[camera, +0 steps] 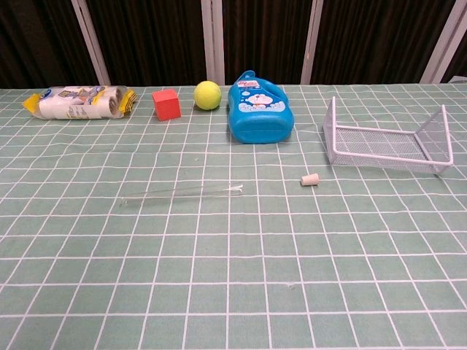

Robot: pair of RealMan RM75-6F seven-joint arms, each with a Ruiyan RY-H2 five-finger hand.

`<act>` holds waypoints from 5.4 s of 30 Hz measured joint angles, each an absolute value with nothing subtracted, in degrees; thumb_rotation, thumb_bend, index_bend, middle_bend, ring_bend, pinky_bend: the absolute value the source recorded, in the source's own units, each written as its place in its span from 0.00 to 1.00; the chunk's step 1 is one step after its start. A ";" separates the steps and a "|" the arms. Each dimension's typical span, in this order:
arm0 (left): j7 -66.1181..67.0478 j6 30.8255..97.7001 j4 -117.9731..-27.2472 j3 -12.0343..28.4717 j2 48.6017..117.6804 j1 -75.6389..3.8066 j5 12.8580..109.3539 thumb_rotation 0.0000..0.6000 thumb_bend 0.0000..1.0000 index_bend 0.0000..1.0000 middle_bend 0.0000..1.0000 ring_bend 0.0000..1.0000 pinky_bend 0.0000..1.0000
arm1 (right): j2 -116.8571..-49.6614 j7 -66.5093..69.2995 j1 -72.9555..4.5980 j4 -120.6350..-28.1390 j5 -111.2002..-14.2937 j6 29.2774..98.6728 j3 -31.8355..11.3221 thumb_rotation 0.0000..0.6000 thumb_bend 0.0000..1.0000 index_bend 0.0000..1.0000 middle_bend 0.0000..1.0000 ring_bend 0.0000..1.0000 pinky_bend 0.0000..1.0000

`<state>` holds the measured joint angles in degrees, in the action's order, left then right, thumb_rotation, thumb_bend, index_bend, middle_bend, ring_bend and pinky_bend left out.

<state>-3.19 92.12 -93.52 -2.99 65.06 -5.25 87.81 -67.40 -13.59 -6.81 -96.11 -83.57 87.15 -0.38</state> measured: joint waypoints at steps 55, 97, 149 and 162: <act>46.53 74.21 -83.63 18.01 111.18 -36.91 50.76 1.00 0.36 0.39 0.41 0.01 0.00 | -67.22 -9.42 -6.01 -97.56 -83.82 83.67 -2.21 1.00 0.31 0.00 0.00 0.00 0.00; 49.61 74.21 -79.62 18.32 115.94 -39.44 45.35 1.00 0.62 0.50 0.44 0.04 0.00 | -66.88 -7.31 -5.53 -98.24 -83.83 82.95 -2.75 1.00 0.31 0.00 0.00 0.00 0.00; 12.94 69.64 -94.78 19.00 87.30 -34.88 68.77 1.00 0.73 0.52 0.47 0.05 0.00 | -75.14 -22.87 -20.59 -102.87 -73.60 66.85 -10.75 1.00 0.31 0.34 0.15 0.04 0.00; 8.73 67.62 -94.14 20.80 82.35 -35.28 67.57 1.00 0.73 0.52 0.47 0.05 0.00 | -88.66 -35.05 -32.95 -91.47 -64.86 58.70 -13.77 1.00 0.31 0.36 0.15 0.04 0.00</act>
